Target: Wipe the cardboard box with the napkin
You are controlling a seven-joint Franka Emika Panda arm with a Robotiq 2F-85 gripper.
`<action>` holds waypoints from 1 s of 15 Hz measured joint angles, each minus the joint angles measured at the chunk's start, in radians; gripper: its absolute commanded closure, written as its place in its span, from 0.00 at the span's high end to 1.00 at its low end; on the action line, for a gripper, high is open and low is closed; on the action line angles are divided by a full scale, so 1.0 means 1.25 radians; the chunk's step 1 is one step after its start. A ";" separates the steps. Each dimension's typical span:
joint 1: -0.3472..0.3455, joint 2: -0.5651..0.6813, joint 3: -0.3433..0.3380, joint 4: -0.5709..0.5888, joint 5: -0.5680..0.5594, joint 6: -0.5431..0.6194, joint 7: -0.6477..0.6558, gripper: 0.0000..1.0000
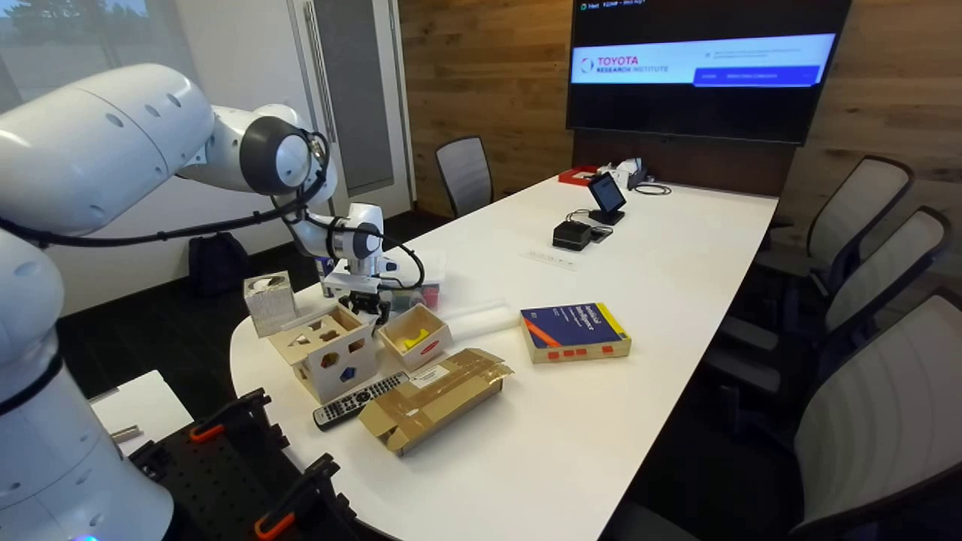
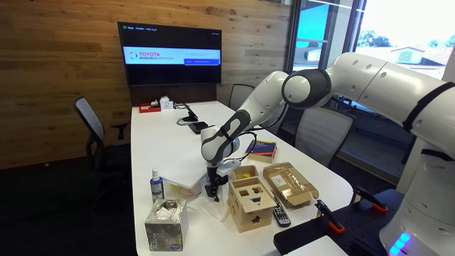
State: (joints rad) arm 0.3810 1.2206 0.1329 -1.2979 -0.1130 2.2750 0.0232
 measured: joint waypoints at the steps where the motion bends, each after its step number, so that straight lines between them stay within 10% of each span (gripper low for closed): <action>1: -0.002 -0.001 0.001 0.001 0.000 0.000 0.000 0.06; 15: -0.059 -0.114 0.041 -0.078 0.004 0.005 -0.035 0.00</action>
State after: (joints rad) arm 0.3066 1.0784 0.1842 -1.3958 -0.1079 2.2812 -0.0203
